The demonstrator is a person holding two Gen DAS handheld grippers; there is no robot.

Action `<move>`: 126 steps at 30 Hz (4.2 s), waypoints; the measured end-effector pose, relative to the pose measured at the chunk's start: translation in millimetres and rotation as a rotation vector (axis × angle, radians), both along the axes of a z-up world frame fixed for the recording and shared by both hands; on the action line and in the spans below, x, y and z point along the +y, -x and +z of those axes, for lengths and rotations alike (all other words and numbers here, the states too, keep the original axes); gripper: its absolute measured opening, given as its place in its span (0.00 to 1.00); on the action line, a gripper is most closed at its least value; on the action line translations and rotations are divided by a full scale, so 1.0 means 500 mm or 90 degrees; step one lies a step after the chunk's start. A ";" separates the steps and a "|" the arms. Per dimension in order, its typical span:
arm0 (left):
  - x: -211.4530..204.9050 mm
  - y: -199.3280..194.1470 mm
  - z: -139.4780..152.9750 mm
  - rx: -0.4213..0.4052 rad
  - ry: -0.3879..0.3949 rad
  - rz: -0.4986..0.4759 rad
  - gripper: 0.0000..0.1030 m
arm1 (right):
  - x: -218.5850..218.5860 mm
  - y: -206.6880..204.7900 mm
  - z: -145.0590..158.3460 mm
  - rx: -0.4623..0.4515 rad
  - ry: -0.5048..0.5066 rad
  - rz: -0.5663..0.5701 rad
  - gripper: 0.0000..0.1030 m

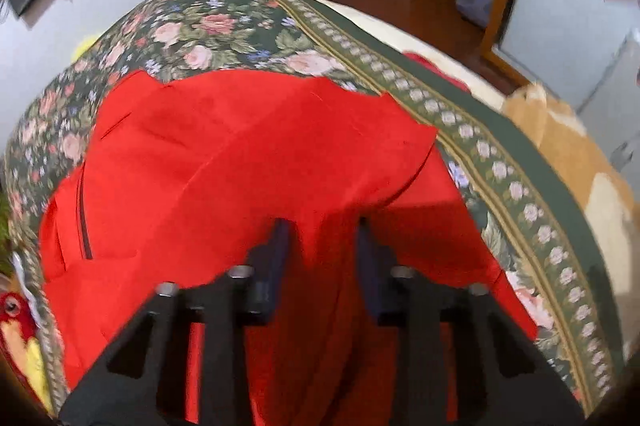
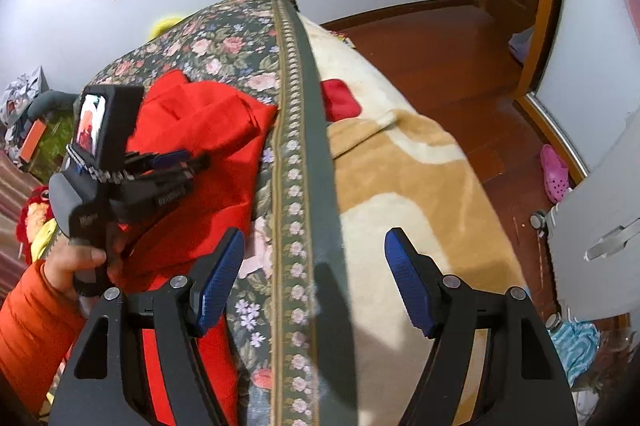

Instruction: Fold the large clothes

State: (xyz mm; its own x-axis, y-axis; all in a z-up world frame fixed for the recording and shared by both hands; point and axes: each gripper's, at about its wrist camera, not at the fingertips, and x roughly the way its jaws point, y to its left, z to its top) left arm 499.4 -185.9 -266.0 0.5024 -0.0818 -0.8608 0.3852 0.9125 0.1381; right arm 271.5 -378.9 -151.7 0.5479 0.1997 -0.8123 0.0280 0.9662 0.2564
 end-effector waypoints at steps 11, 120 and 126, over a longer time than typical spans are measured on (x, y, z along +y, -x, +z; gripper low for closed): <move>0.256 0.055 0.208 -0.170 0.140 0.115 0.04 | 0.058 -0.027 0.024 0.001 -0.013 0.047 0.67; 0.659 -0.267 -0.025 0.022 0.282 0.278 0.10 | 0.461 -0.556 -0.089 0.083 -0.040 0.191 0.13; 0.651 -0.199 0.056 -0.001 0.249 0.262 0.07 | 0.473 -0.496 -0.026 0.070 -0.052 0.199 0.08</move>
State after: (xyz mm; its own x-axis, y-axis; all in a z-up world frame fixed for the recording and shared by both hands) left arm 599.1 139.5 -237.8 0.5620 -0.1916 -0.8046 -0.0127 0.9707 -0.2400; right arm 519.5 -142.3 -164.6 0.3597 0.4110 -0.8377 -0.2352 0.9087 0.3449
